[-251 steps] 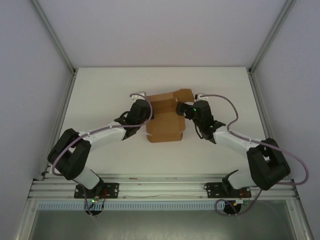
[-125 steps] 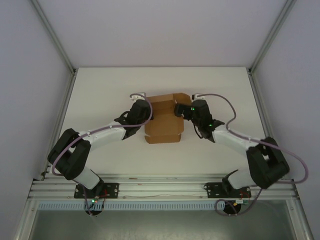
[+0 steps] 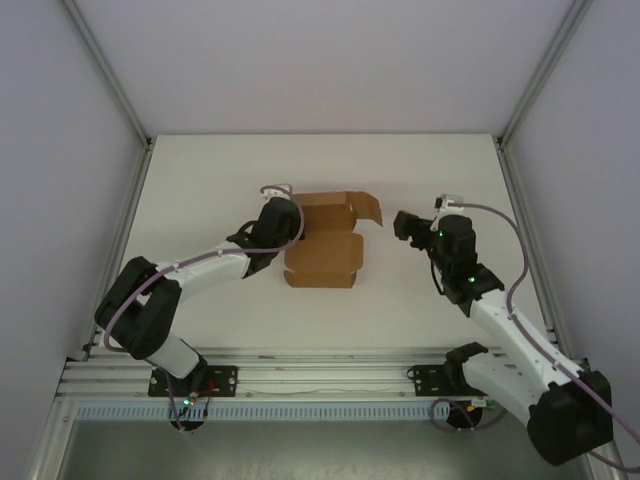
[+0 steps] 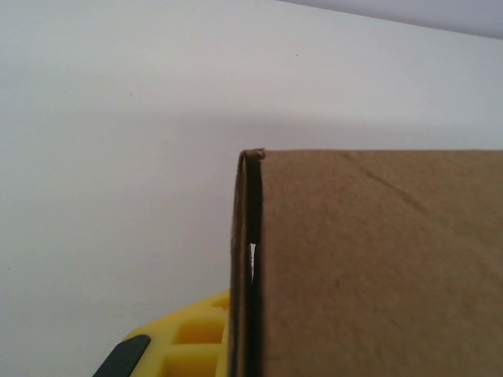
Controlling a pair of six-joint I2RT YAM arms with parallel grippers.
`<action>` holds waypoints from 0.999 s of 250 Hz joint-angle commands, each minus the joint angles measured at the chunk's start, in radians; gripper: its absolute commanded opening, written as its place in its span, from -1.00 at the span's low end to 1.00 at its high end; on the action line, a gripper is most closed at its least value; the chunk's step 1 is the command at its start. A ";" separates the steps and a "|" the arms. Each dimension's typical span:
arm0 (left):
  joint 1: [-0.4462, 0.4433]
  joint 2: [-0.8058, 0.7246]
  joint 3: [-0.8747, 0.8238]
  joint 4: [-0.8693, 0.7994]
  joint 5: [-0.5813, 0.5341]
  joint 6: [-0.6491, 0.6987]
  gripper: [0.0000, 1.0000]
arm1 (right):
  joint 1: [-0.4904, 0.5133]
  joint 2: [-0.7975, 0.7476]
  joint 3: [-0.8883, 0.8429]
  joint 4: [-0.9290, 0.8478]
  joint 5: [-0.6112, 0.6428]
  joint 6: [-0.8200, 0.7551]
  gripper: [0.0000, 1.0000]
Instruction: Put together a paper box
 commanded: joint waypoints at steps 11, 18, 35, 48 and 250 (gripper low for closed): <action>0.003 0.011 -0.001 0.013 0.034 0.025 -1.00 | -0.050 0.147 0.111 -0.040 -0.164 -0.113 0.68; 0.003 0.013 0.000 0.018 0.042 0.025 -1.00 | -0.051 0.182 0.134 -0.043 -0.207 -0.150 0.64; 0.003 0.020 0.007 0.019 0.064 0.026 -1.00 | -0.051 0.247 0.172 -0.040 -0.325 -0.230 0.57; 0.002 0.027 0.012 0.014 0.068 0.029 -1.00 | -0.051 0.286 0.201 -0.050 -0.405 -0.279 0.50; 0.003 0.085 0.080 -0.080 0.010 0.065 -1.00 | 0.152 0.539 0.373 -0.025 -0.319 -0.382 -0.12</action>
